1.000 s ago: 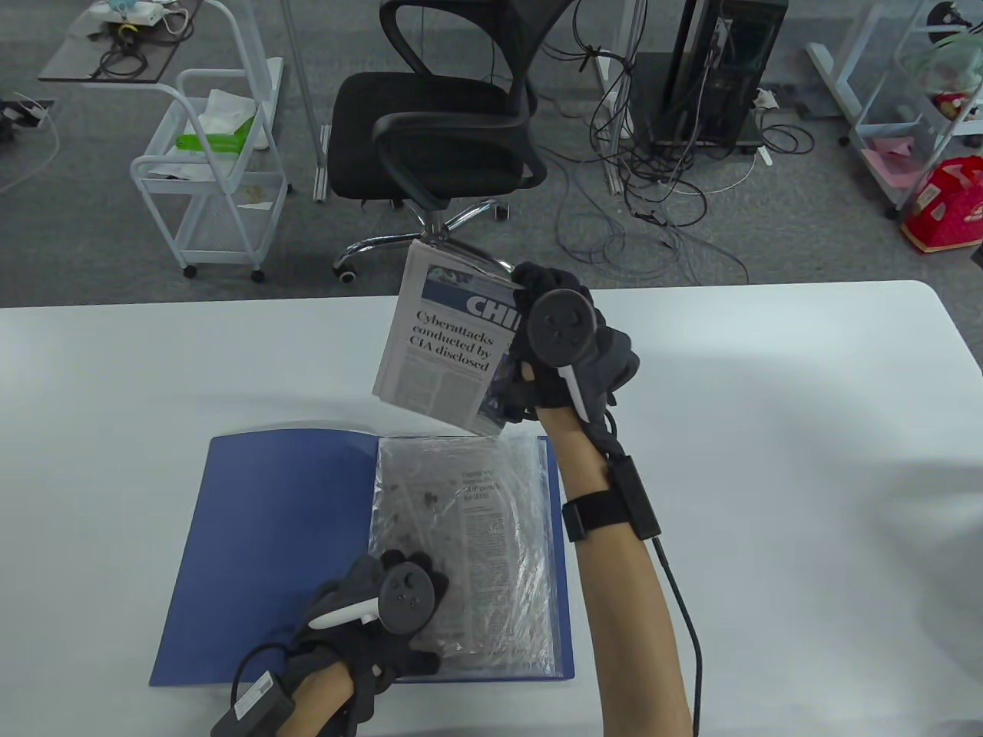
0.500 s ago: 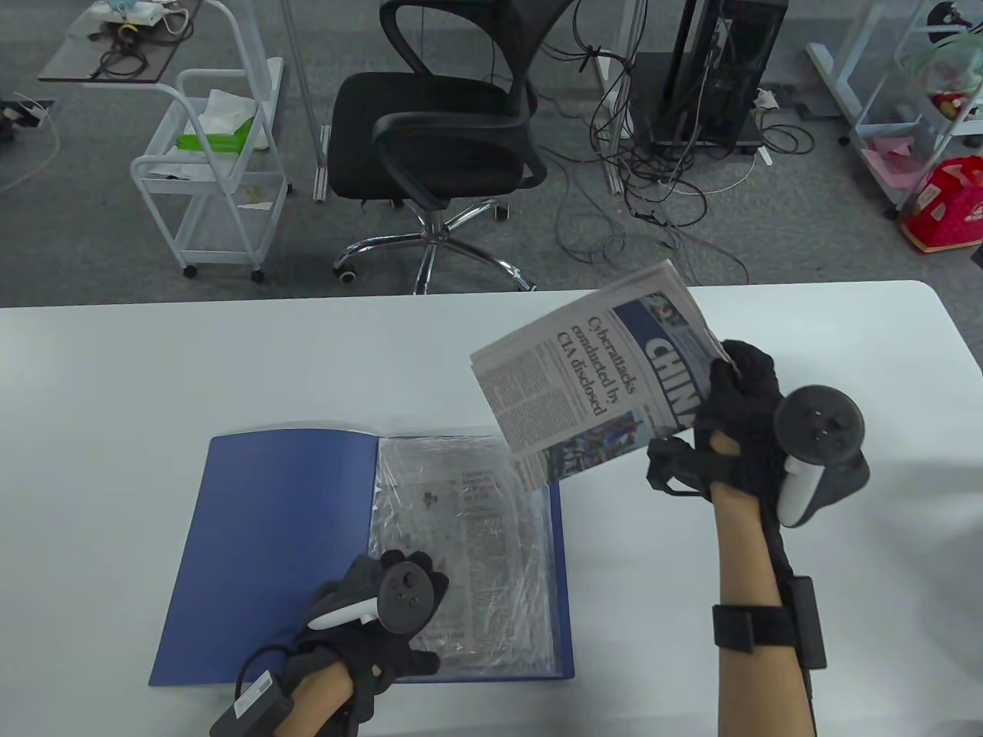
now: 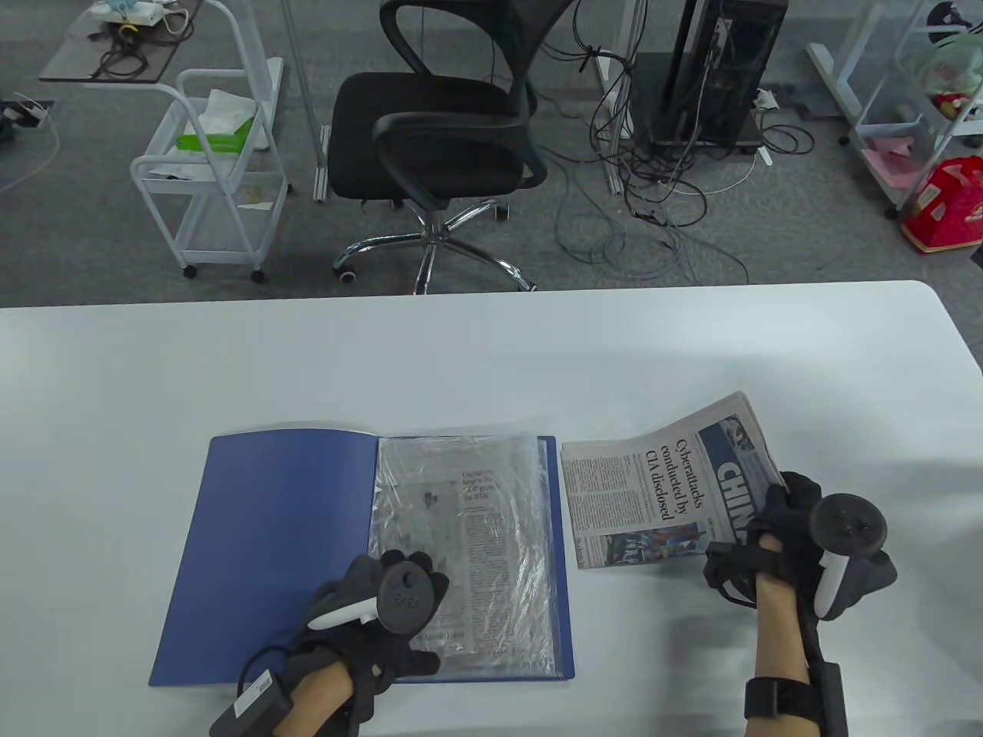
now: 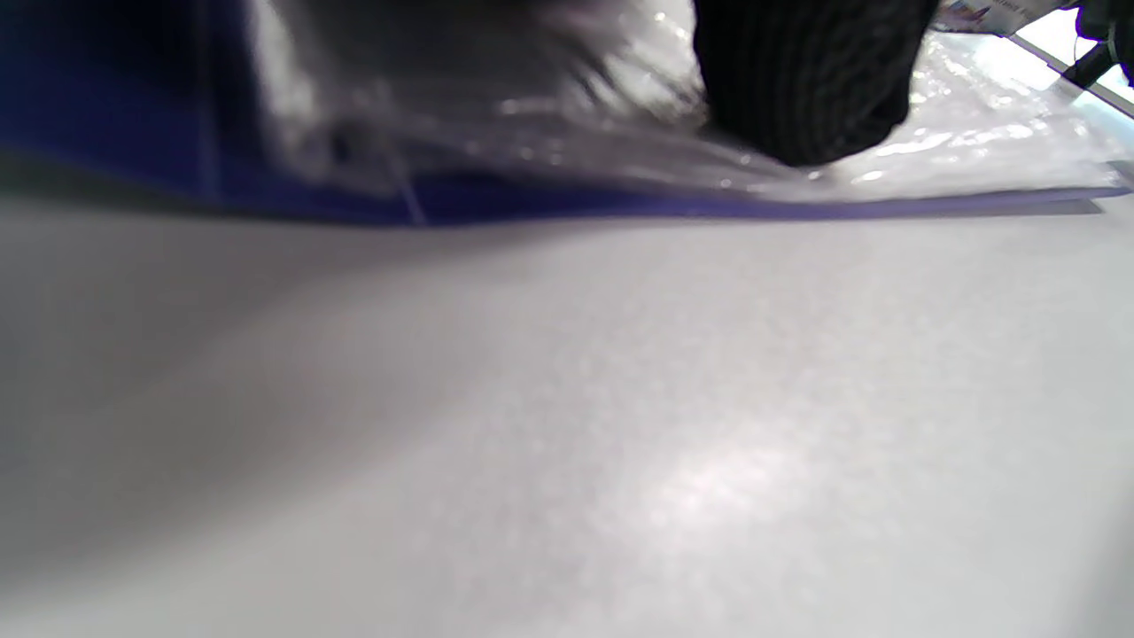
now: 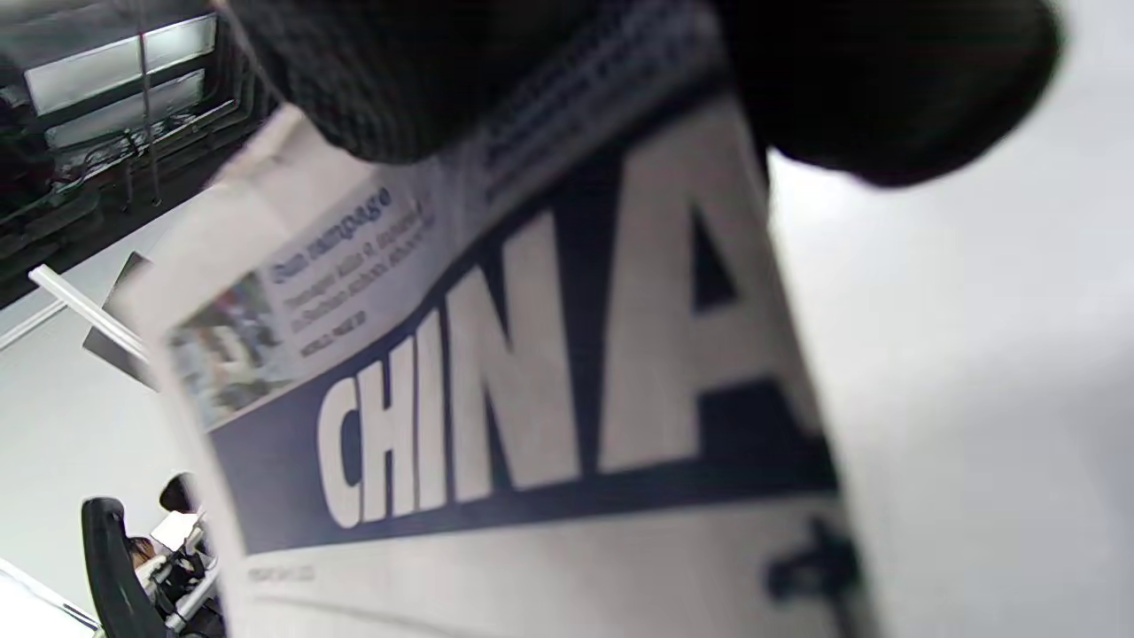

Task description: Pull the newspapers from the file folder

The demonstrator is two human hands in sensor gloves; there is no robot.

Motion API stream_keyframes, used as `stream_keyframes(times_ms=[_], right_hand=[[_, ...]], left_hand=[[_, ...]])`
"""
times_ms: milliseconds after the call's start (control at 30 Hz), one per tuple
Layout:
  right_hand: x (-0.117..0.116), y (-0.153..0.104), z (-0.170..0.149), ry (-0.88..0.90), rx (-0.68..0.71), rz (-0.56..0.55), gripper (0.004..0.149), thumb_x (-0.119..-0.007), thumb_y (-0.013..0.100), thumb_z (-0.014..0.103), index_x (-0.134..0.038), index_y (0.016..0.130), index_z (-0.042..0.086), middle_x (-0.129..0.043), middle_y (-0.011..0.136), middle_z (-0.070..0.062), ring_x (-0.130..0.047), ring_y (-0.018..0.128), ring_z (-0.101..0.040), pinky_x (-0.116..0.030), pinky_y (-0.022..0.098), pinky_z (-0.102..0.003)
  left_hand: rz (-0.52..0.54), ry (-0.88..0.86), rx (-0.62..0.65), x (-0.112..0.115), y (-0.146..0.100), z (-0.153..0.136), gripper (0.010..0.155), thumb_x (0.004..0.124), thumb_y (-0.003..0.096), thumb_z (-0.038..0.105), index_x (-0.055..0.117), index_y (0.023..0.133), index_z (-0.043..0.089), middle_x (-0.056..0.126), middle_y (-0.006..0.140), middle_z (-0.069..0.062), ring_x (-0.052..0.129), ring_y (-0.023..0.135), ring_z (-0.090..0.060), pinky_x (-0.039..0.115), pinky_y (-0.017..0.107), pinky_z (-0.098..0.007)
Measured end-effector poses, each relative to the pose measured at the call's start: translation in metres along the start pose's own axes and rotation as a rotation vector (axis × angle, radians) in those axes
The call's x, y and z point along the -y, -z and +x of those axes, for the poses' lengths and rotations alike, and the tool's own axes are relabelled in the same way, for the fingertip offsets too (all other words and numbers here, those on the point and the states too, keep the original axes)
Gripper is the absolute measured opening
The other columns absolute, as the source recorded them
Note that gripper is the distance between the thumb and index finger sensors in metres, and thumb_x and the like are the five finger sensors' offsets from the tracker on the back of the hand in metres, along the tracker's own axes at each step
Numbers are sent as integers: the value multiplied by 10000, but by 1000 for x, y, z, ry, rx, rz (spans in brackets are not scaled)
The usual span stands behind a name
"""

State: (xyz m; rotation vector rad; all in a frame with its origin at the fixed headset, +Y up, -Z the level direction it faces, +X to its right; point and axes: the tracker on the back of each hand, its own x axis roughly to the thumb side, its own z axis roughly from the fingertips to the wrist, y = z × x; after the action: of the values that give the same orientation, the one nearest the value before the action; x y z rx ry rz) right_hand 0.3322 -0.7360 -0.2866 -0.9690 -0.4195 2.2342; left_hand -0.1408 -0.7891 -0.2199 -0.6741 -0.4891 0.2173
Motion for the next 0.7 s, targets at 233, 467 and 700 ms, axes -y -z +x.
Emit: stream_keyframes(times_ms=[233, 467, 700], right_hand=[[6, -14, 21, -168, 224, -93, 585, -733, 406, 458, -653, 947, 251, -759, 966, -110, -832, 844, -422, -671, 582, -635], [9, -46, 60, -130, 493, -33, 544, -714, 411, 489, -698, 932, 332, -733, 1028, -48, -784, 929, -397, -636, 639, -633], [-1, -81, 87, -274, 739, -22, 542, -711, 410, 504, -694, 937, 378, -691, 1080, 3, -711, 1015, -365, -575, 693, -638]], left_hand=[[-1, 3, 2, 0, 0, 0, 901, 743, 462, 495, 189, 1100, 182, -8, 1105, -145, 4, 967, -506, 153, 641, -652], [-7, 9, -1, -1, 0, 0, 902, 742, 462, 497, 186, 1099, 182, -10, 1104, -147, 3, 966, -508, 154, 641, -653], [-11, 14, -7, -1, 0, 1, 902, 742, 463, 496, 186, 1099, 181, -10, 1105, -147, 6, 970, -510, 156, 645, -656]])
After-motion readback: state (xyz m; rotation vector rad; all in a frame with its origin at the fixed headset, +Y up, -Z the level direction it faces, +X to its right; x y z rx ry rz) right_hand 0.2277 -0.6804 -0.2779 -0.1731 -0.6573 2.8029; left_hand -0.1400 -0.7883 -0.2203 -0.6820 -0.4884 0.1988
